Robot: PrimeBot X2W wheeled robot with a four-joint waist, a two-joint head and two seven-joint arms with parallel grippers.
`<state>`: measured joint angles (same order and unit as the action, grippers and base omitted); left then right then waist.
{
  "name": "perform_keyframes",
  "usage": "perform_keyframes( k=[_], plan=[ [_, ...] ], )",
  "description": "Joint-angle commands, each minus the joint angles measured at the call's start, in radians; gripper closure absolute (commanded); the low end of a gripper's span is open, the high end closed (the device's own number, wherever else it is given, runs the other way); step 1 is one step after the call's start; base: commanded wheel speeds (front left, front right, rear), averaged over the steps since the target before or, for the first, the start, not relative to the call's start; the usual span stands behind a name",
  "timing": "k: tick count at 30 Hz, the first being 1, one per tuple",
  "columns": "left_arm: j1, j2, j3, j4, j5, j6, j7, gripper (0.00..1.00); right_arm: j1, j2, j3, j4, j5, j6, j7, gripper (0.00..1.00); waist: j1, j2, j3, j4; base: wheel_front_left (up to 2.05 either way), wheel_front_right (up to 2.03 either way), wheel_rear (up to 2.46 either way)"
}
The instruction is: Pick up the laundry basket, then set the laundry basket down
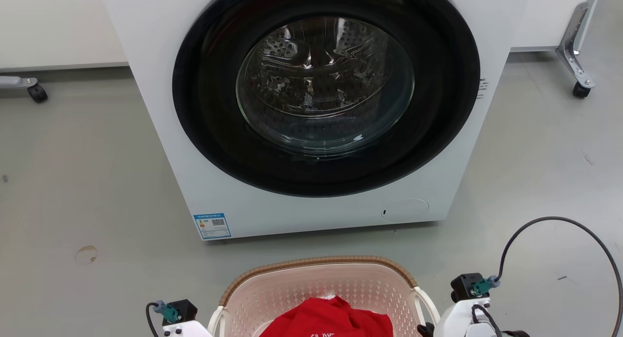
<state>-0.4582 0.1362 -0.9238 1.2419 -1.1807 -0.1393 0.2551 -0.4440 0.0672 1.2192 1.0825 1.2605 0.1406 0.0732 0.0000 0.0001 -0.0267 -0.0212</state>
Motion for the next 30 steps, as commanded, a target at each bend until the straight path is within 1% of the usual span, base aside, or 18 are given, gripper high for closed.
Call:
perform_keyframes(
  k=[1, 6, 13, 20, 21, 26, 30],
  plan=[
    [-0.045, 0.146, 0.024, 0.046, 0.005, 0.035, -0.021, 1.0, -0.041, -0.117, -0.006, 0.054, 0.006, -0.01, -0.031, 1.0, 0.0, -0.0001, 0.009, 0.001, 0.0, 0.0, 0.0],
    [-0.057, 0.138, 0.019, 0.042, 0.012, 0.039, -0.042, 1.0, -0.049, -0.117, -0.004, 0.057, 0.004, -0.01, -0.041, 1.0, 0.0, -0.0001, 0.041, 0.007, 0.0, 0.0, 0.0],
    [-0.106, 0.127, 0.02, 0.029, 0.021, 0.048, -0.101, 1.0, -0.101, -0.117, -0.004, 0.06, -0.012, -0.01, -0.082, 1.0, 0.0, -0.0001, 0.127, 0.007, 0.0, 0.0, 0.0],
    [-0.158, 0.112, 0.021, 0.028, 0.028, 0.052, -0.13, 1.0, -0.15, -0.117, -0.002, 0.065, -0.026, -0.01, -0.109, 1.0, 0.0, -0.0001, 0.224, 0.001, 0.0, 0.0, 0.0],
    [-0.158, 0.112, 0.021, 0.028, 0.028, 0.052, -0.13, 1.0, -0.15, -0.117, -0.002, 0.065, -0.026, -0.01, -0.109, 1.0, 0.0, -0.0001, 0.224, 0.001, 0.0, 0.0, 0.0],
    [-0.206, 0.096, 0.005, 0.027, 0.048, 0.059, -0.137, 1.0, -0.184, -0.117, -0.001, 0.071, -0.033, -0.01, -0.119, 1.0, 0.0, -0.0001, 0.312, -0.004, 0.0, 0.0, 0.0],
    [-0.258, 0.08, -0.004, 0.021, 0.066, 0.065, -0.175, 1.0, -0.219, -0.117, -0.003, 0.077, -0.041, -0.01, -0.144, 1.0, 0.0, -0.0001, 0.395, -0.004, 0.0, 0.0, 0.0]
  ],
)
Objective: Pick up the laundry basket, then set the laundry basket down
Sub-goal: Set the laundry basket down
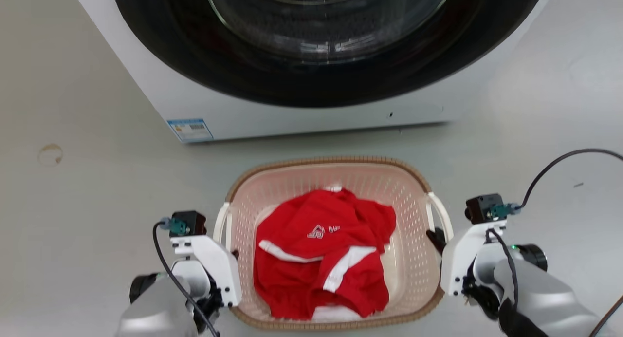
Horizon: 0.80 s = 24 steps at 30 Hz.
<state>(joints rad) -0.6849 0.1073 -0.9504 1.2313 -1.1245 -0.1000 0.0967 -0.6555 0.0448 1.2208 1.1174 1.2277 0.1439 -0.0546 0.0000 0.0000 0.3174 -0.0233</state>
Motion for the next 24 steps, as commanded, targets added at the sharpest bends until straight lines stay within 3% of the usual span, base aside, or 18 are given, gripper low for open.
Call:
perform_keyframes(
  k=[1, 13, 24],
  plan=[
    [-0.046, 0.106, 0.021, 0.029, 0.015, 0.025, -0.031, 1.0, -0.018, -0.095, -0.005, 0.044, -0.01, -0.013, -0.025, 1.0, 0.0, 0.0, 0.073, -0.001, 0.0, 0.0, 0.0],
    [-0.201, 0.073, 0.032, 0.029, 0.029, 0.021, -0.138, 1.0, -0.149, -0.104, -0.004, 0.05, -0.052, -0.013, -0.148, 1.0, 0.0, 0.0, 0.33, 0.022, 0.0, 0.0, 0.0],
    [-0.308, 0.063, 0.03, 0.042, 0.042, 0.017, -0.184, 1.0, -0.238, -0.144, 0.0, 0.035, -0.077, -0.013, -0.189, 1.0, 0.0, 0.0, 0.475, 0.04, 0.0, 0.0, 0.0]
  ],
)
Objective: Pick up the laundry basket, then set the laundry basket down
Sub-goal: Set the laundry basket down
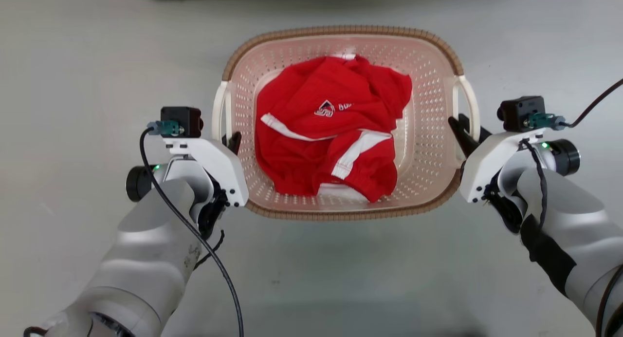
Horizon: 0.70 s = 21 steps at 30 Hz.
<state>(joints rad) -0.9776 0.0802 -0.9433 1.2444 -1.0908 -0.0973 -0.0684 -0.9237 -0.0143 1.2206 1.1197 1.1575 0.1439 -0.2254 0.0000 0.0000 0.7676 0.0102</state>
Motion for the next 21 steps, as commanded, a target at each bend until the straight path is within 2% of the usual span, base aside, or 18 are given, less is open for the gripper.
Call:
perform_keyframes(
  k=[1, 12, 21],
  plan=[
    [-0.024, 0.09, 0.023, 0.03, 0.01, 0.014, -0.023, 1.0, 0.022, -0.086, 0.0, 0.032, -0.01, -0.013, -0.021, 1.0, 0.0, 0.0, 0.034, 0.007, 0.0, 0.0, 0.0],
    [-0.096, 0.081, 0.002, 0.038, 0.037, 0.01, -0.053, 1.0, -0.022, -0.095, -0.02, 0.02, -0.043, -0.013, -0.035, 1.0, 0.0, 0.0, 0.1, 0.012, 0.0, 0.0, 0.0],
    [-0.116, 0.075, 0.001, 0.042, 0.037, 0.01, -0.075, 1.0, -0.033, -0.122, -0.139, -0.037, -0.147, -0.013, -0.036, 1.0, 0.0, 0.0, 0.125, 0.011, 0.0, 0.0, 0.0]
  ],
)
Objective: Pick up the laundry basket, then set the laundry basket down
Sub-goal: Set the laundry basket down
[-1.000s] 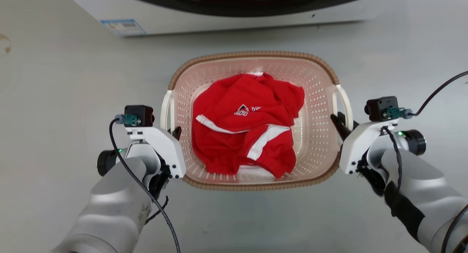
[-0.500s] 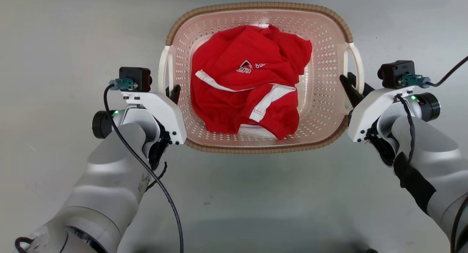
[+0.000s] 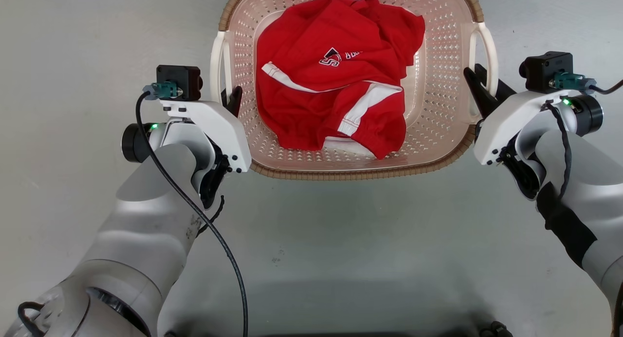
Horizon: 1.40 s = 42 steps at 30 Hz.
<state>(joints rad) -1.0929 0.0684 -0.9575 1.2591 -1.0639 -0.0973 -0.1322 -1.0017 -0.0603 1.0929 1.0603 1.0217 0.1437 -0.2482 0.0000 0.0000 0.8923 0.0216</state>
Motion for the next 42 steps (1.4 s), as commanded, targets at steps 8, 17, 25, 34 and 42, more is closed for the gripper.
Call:
perform_keyframes(
  k=[8, 17, 25, 34, 42],
  plan=[
    [0.003, 0.094, 0.007, 0.03, 0.013, 0.009, -0.005, 1.0, 0.085, -0.075, -0.11, -0.007, -0.111, -0.013, -0.013, 1.0, 0.0, 0.0, 0.011, -0.004, 0.0, 0.0, 0.0],
    [-0.005, 0.093, 0.0, 0.031, 0.014, 0.009, 0.001, 1.0, 0.109, -0.07, -0.152, -0.017, -0.154, -0.013, -0.013, 1.0, 0.0, 0.0, 0.029, 0.0, 0.0, 0.0, 0.0],
    [-0.011, 0.089, -0.004, 0.031, 0.014, 0.005, -0.004, 1.0, 0.115, -0.069, -0.175, -0.028, -0.181, -0.013, -0.013, 1.0, 0.0, 0.0, 0.038, 0.001, 0.0, 0.0, 0.0],
    [-0.016, 0.085, -0.002, 0.031, 0.006, -0.002, -0.01, 0.0, 0.119, -0.069, -0.185, -0.048, -0.187, -0.013, -0.014, 0.0, 0.0, 0.0, 0.045, 0.002, 0.0, 0.0, 0.0],
    [-0.019, 0.077, -0.01, 0.031, 0.004, -0.024, -0.037, 0.0, 0.129, -0.085, -0.157, -0.113, -0.175, -0.013, -0.014, 0.0, 0.0, 0.0, 0.053, 0.003, 0.0, 0.0, 0.0]
  ],
)
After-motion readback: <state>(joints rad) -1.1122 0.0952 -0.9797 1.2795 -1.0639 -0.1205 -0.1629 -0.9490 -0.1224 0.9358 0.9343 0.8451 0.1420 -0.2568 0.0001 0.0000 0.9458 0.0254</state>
